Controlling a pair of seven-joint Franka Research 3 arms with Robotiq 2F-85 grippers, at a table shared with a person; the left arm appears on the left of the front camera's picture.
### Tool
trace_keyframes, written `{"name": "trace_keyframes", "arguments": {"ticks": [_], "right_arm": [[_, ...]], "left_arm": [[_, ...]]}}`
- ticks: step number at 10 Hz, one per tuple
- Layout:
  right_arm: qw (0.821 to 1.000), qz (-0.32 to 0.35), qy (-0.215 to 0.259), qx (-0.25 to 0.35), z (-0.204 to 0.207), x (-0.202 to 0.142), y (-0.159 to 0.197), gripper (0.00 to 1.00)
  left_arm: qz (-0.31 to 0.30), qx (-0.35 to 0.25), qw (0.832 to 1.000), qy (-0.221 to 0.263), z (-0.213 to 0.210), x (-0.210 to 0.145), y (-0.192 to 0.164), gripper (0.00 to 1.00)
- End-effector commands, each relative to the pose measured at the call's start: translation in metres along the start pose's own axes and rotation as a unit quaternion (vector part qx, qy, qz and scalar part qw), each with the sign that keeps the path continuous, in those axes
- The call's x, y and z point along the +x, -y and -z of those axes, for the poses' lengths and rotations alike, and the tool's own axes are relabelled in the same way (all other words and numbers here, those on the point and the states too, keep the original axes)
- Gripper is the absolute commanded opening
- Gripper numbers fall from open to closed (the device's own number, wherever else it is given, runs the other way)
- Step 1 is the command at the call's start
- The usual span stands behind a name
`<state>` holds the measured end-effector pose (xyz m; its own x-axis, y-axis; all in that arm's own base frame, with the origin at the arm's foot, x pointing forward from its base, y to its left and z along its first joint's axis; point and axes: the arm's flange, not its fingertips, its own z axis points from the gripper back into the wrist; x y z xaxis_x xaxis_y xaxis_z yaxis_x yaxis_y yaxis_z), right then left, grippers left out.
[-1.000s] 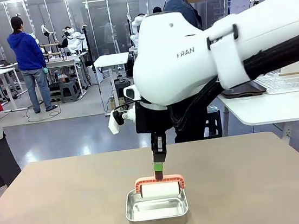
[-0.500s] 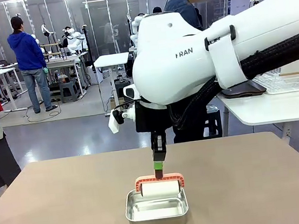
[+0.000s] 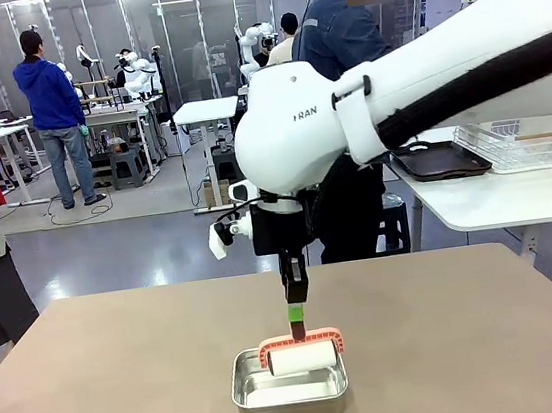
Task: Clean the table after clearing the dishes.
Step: Place the Lint Roller back on top of the Airtight Container.
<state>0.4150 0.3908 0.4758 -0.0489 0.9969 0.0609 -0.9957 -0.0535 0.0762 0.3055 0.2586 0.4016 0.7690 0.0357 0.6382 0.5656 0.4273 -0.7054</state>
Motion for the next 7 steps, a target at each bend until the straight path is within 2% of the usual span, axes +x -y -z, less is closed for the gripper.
{"name": "trace_keyframes", "arguments": {"ticks": [1,5,7], "right_arm": [[1.0,-0.018,0.019,0.014,-0.007,0.0,0.017,0.21],[0.998,0.007,0.03,0.051,0.017,0.006,0.054,0.21],[0.998,0.013,0.004,0.065,0.035,0.018,0.069,0.21]], "left_arm": [[0.0,-0.001,1.0,-0.003,-0.002,-0.002,0.005,1.0],[0.0,-0.001,1.0,-0.003,-0.002,-0.002,0.005,1.0],[0.0,-0.001,1.0,-0.003,-0.002,-0.002,0.005,1.0]]}}
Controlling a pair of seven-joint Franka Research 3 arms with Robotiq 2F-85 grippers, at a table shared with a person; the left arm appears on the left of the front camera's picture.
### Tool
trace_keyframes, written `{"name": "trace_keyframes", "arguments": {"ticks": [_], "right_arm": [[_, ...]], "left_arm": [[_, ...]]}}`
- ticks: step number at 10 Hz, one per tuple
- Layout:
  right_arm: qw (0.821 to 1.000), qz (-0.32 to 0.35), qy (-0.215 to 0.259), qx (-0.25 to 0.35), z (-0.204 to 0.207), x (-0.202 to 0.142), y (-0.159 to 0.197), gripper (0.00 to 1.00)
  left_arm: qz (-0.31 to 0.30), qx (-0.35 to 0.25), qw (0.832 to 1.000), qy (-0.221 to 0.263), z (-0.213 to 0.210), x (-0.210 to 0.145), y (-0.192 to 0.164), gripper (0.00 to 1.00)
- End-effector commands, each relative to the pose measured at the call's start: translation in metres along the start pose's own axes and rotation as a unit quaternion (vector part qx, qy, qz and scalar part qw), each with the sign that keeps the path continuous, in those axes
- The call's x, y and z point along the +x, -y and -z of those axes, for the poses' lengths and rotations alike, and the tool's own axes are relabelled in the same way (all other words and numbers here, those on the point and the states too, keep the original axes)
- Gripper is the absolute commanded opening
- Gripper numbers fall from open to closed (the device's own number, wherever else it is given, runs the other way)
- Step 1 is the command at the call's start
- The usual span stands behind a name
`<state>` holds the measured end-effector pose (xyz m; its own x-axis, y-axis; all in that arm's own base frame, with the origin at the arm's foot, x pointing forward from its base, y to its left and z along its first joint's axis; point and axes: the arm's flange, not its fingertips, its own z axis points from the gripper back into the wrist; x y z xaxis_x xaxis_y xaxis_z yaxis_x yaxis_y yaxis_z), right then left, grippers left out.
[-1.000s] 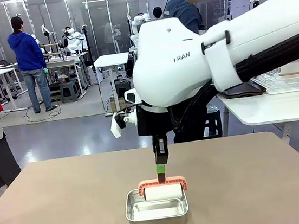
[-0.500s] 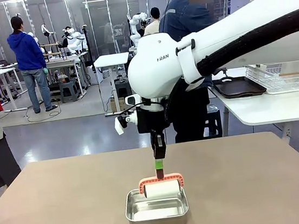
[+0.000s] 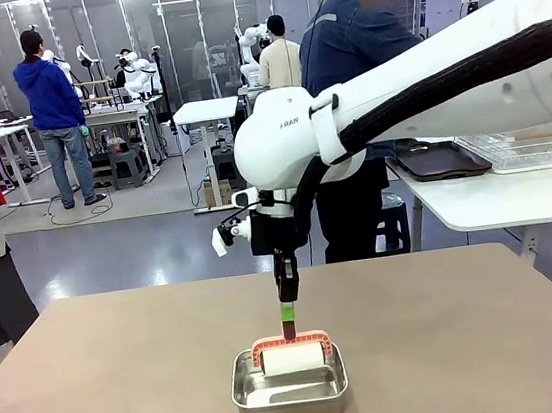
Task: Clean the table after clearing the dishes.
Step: Place the Lint Roller back on top of the Airtight Container.
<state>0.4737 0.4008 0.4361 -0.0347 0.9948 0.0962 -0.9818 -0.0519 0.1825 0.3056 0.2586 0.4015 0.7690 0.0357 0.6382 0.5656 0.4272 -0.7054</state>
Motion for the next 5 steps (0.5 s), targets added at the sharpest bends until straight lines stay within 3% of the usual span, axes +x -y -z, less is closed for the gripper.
{"name": "trace_keyframes", "arguments": {"ticks": [1,5], "right_arm": [[1.0,0.011,-0.01,0.019,0.008,0.014,0.013,0.21],[0.998,0.026,-0.02,0.053,0.041,0.014,0.037,0.21]], "left_arm": [[0.0,-0.001,1.0,-0.003,-0.002,-0.002,0.005,1.0],[0.0,-0.001,1.0,-0.003,-0.002,-0.002,0.005,1.0]]}}
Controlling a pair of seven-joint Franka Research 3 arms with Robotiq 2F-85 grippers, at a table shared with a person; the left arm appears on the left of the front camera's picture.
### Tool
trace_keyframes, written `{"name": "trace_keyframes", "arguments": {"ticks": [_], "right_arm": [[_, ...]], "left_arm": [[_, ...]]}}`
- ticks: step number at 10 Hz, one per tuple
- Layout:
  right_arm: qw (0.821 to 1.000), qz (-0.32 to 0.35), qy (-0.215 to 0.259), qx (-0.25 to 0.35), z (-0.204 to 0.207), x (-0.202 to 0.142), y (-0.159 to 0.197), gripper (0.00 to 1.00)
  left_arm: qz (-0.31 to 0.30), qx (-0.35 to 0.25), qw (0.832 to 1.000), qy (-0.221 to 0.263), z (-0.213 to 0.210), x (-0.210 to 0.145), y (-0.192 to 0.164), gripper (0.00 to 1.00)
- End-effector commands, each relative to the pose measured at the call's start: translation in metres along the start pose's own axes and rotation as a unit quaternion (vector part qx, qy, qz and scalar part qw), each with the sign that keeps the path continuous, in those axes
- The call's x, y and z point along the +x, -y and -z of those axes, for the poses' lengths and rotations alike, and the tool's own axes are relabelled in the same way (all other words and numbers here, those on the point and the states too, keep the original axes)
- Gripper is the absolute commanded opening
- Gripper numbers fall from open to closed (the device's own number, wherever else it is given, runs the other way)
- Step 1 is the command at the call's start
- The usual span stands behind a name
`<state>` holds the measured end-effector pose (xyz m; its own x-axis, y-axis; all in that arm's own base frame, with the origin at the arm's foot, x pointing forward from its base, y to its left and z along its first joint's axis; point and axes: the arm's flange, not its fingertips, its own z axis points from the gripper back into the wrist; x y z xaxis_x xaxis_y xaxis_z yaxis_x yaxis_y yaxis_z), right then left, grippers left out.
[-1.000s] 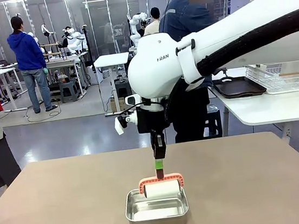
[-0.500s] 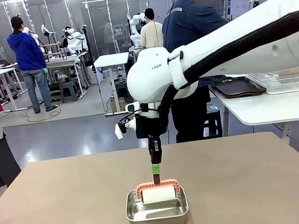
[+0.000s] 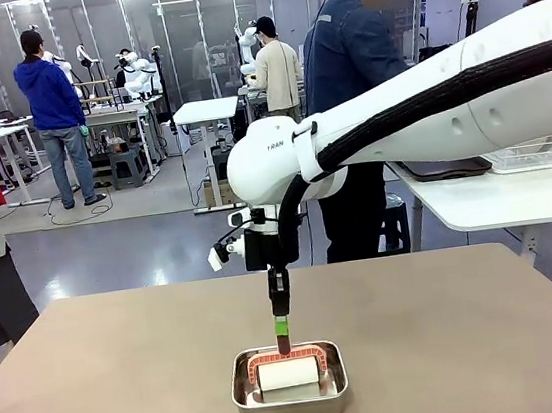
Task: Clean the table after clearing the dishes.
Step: Place the Lint Roller back on top of the Airtight Container.
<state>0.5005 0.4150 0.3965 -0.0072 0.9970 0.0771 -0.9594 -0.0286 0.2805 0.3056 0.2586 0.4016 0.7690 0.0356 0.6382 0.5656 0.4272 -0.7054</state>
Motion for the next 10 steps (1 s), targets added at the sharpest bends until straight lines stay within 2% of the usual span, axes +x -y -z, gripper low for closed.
{"name": "trace_keyframes", "arguments": {"ticks": [1,2,5,7,8,10], "right_arm": [[1.0,0.01,-0.009,0.003,0.006,0.004,0.004,0.21],[1.0,0.008,-0.008,0.0,0.004,0.002,0.003,0.37],[1.0,0.005,-0.013,-0.012,-0.006,0.002,-0.002,1.0],[1.0,0.009,-0.007,-0.014,-0.009,0.001,-0.001,1.0],[1.0,0.012,-0.005,-0.019,-0.011,0.0,-0.002,0.97],[0.999,0.011,0.004,-0.052,-0.016,-0.001,-0.004,1.0]], "left_arm": [[0.0,-0.001,1.0,-0.003,-0.002,-0.002,0.005,1.0],[0.0,-0.001,1.0,-0.003,-0.002,-0.002,0.005,1.0],[0.0,-0.001,1.0,-0.003,-0.002,-0.002,0.005,1.0],[0.0,-0.001,1.0,-0.003,-0.002,-0.002,0.005,1.0],[0.0,-0.001,1.0,-0.003,-0.002,-0.002,0.005,1.0],[0.0,-0.001,1.0,-0.003,-0.002,-0.002,0.005,1.0]]}}
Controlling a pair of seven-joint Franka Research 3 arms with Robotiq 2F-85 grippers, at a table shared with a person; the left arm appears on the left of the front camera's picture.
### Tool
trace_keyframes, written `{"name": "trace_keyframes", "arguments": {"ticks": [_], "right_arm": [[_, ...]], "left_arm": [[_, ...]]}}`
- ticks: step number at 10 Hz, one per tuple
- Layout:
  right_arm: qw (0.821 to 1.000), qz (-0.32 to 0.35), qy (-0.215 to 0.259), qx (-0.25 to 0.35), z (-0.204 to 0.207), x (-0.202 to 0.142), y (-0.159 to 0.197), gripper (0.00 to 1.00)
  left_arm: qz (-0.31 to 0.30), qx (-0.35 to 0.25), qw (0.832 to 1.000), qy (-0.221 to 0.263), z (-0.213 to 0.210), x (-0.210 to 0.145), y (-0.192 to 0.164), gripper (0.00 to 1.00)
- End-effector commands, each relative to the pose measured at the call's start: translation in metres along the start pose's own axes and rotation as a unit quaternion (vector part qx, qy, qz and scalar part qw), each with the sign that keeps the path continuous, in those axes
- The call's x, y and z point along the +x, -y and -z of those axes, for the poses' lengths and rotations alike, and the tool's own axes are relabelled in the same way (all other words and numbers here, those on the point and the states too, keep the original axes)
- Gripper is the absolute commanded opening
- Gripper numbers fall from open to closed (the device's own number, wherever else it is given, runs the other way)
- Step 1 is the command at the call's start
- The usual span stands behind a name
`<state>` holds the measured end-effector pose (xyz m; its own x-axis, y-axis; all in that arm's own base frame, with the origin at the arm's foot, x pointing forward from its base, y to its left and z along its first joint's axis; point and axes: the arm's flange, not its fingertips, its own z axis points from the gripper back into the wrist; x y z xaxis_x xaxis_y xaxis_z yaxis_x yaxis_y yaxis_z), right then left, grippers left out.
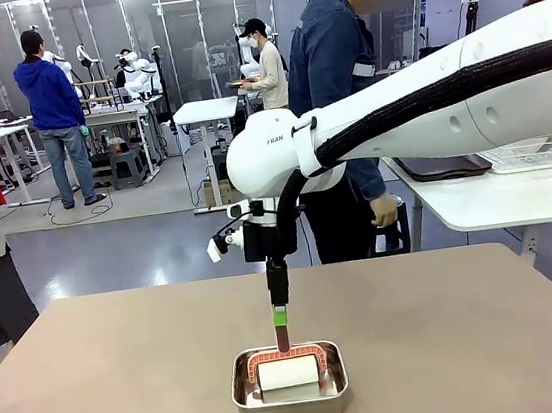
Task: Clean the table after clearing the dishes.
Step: Place the Lint Roller back on top of the Airtight Container.
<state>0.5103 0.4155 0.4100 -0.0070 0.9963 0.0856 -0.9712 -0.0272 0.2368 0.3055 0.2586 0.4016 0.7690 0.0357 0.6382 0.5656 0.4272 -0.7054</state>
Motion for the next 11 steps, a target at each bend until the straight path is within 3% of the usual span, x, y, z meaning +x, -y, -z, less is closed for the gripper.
{"name": "trace_keyframes", "arguments": {"ticks": [1,3,4,11], "right_arm": [[0.999,0.009,-0.003,-0.034,-0.002,-0.003,-0.01,1.0],[0.999,0.016,-0.018,-0.023,0.002,-0.002,-0.007,1.0],[1.0,-0.002,0.003,-0.018,-0.008,0.001,0.0,1.0],[1.0,-0.002,0.003,-0.018,-0.008,0.001,0.0,1.0]], "left_arm": [[0.0,-0.001,1.0,-0.003,-0.002,-0.002,0.005,1.0],[0.0,-0.001,1.0,-0.003,-0.002,-0.002,0.005,1.0],[0.0,-0.001,1.0,-0.003,-0.002,-0.002,0.005,1.0],[0.0,-0.001,1.0,-0.003,-0.002,-0.002,0.005,1.0]]}}
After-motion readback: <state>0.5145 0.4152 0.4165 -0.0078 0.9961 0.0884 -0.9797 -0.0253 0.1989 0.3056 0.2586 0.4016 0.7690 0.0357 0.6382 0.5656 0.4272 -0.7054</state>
